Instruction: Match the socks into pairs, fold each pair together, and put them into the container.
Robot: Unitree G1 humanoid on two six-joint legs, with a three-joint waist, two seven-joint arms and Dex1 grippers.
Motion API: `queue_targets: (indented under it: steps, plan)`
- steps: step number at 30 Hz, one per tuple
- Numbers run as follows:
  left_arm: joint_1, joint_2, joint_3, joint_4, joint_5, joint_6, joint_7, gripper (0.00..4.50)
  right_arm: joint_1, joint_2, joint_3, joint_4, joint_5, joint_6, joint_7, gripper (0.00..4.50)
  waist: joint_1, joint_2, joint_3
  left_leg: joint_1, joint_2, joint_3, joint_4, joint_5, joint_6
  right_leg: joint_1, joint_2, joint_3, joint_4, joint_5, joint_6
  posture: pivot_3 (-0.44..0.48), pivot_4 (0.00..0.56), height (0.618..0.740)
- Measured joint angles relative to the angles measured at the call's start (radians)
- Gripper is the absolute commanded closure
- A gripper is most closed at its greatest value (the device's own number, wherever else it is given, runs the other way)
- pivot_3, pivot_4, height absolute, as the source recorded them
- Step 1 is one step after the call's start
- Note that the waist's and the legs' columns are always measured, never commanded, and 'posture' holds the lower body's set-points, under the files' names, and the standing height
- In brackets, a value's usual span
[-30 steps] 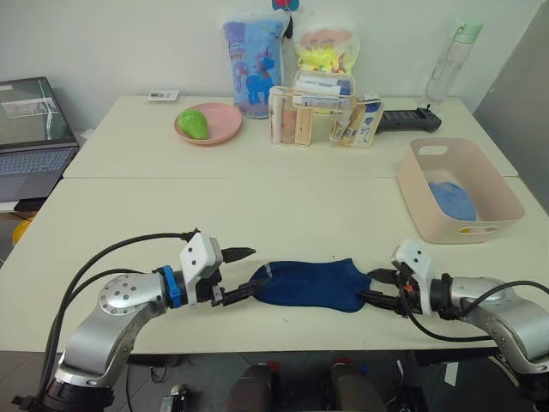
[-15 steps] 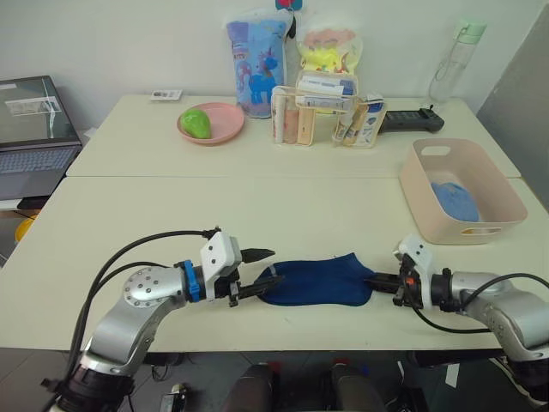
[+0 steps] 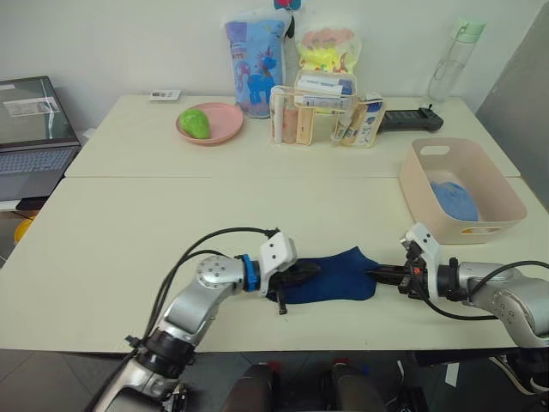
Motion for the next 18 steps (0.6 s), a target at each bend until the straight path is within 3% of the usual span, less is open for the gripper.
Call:
queue_targets:
  steps: [10, 18]
  plan:
    - [-0.024, -0.041, -0.009, 0.113, 0.071, -0.083, 0.021, 4.49, -0.011, -0.001, -0.033, -0.104, 0.211, 0.091, 0.073, 4.5, 0.001, 0.001, -0.002, 0.002, 0.0, -0.001, 0.001, 0.0, 0.0, 0.002, 0.0, 0.0, 0.0, 0.0, 0.0, 0.0, 0.15, 0.74]
    - [0.018, -0.037, 0.005, 0.066, 0.071, -0.073, 0.028, 4.49, -0.129, 0.174, 0.006, -0.102, 0.304, 0.161, -0.023, 4.5, -0.005, 0.002, -0.005, 0.002, 0.0, -0.001, 0.0, 0.0, 0.0, 0.002, 0.0, 0.0, -0.001, 0.0, 0.0, 0.0, 0.15, 0.74]
